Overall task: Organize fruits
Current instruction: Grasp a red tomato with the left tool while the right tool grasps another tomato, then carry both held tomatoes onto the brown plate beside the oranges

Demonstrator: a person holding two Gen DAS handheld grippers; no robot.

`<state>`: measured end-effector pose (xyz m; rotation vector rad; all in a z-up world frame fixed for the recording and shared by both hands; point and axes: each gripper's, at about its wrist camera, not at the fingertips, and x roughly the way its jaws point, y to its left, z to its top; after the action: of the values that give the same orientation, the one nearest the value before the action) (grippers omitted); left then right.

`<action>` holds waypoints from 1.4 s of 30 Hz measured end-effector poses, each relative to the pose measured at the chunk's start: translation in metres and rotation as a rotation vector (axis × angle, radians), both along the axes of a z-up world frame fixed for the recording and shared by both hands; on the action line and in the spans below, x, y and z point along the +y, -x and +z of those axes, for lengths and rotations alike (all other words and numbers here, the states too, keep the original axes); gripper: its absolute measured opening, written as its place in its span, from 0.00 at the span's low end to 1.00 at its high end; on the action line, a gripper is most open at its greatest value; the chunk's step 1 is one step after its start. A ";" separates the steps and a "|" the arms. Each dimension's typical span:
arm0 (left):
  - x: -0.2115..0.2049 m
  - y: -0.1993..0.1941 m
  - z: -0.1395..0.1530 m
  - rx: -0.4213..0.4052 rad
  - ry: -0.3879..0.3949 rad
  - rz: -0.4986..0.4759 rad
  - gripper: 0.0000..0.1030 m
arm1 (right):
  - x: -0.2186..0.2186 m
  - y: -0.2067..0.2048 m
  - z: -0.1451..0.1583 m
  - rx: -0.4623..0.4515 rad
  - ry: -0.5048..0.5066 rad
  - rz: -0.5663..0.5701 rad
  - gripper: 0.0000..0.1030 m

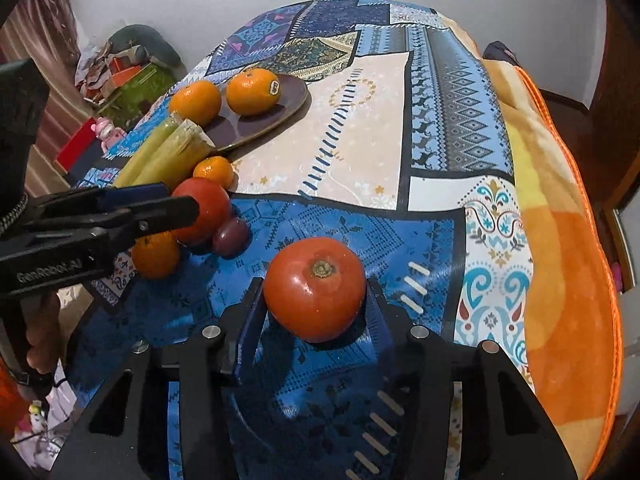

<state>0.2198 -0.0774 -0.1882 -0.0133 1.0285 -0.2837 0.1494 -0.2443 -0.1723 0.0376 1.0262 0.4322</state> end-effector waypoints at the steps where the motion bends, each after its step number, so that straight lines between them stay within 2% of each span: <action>1: -0.001 -0.001 -0.001 0.004 -0.003 -0.002 0.49 | -0.001 0.000 0.000 0.000 -0.004 -0.001 0.44; 11: -0.008 -0.012 -0.014 0.037 -0.009 -0.003 0.49 | 0.001 -0.004 0.001 -0.003 -0.021 0.002 0.44; 19: -0.012 -0.010 -0.012 0.019 -0.030 -0.029 0.46 | 0.002 -0.005 0.007 -0.014 -0.028 0.000 0.44; 23: -0.012 -0.008 -0.008 0.020 -0.014 -0.034 0.45 | 0.003 -0.006 0.015 -0.035 -0.031 -0.002 0.44; 33: 0.001 0.006 0.027 -0.056 0.031 -0.017 0.45 | 0.014 -0.011 0.046 -0.110 -0.043 0.008 0.44; 42: 0.032 0.014 0.073 -0.156 0.047 0.040 0.45 | 0.036 -0.022 0.074 -0.195 -0.049 0.035 0.44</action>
<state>0.2055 -0.0457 -0.1152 -0.0529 0.8652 -0.2685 0.1715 -0.2082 -0.0981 0.0208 0.8255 0.4828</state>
